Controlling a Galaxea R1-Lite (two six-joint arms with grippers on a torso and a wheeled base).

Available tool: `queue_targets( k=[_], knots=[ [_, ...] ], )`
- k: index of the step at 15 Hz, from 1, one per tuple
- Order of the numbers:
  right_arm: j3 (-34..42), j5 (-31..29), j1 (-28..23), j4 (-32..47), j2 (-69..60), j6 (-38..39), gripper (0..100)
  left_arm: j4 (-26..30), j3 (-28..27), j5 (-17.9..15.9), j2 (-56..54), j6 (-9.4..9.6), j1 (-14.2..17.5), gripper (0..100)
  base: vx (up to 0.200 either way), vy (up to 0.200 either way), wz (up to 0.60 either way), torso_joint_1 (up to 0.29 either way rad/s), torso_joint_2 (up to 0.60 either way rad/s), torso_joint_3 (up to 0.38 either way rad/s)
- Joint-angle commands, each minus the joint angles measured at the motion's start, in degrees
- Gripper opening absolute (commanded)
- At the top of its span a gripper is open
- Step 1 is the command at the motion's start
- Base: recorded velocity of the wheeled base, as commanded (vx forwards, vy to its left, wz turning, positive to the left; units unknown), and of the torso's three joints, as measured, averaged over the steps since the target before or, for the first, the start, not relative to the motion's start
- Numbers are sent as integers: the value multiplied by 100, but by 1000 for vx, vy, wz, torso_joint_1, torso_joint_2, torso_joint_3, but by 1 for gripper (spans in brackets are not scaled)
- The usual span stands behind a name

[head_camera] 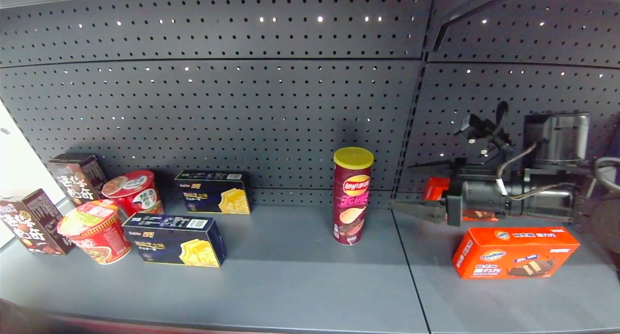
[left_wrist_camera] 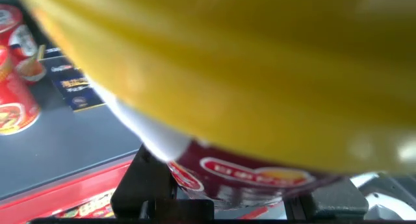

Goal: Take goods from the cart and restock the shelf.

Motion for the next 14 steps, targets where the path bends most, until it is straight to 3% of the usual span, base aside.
queue_targets(
  k=[1,8,14],
  knots=[
    [-694,260,-23,-61,1117,-56,100,-6,-22,-2,27,1,-46,0,0,0,0,0,0,0],
    [-1459,629,-14,-96,2101,-65,100,3,-40,7,44,1,-46,0,0,0,0,0,0,0],
    [-1555,690,197,-113,2496,-56,100,3,13,42,27,1,-29,0,0,0,0,0,0,0]
  ],
)
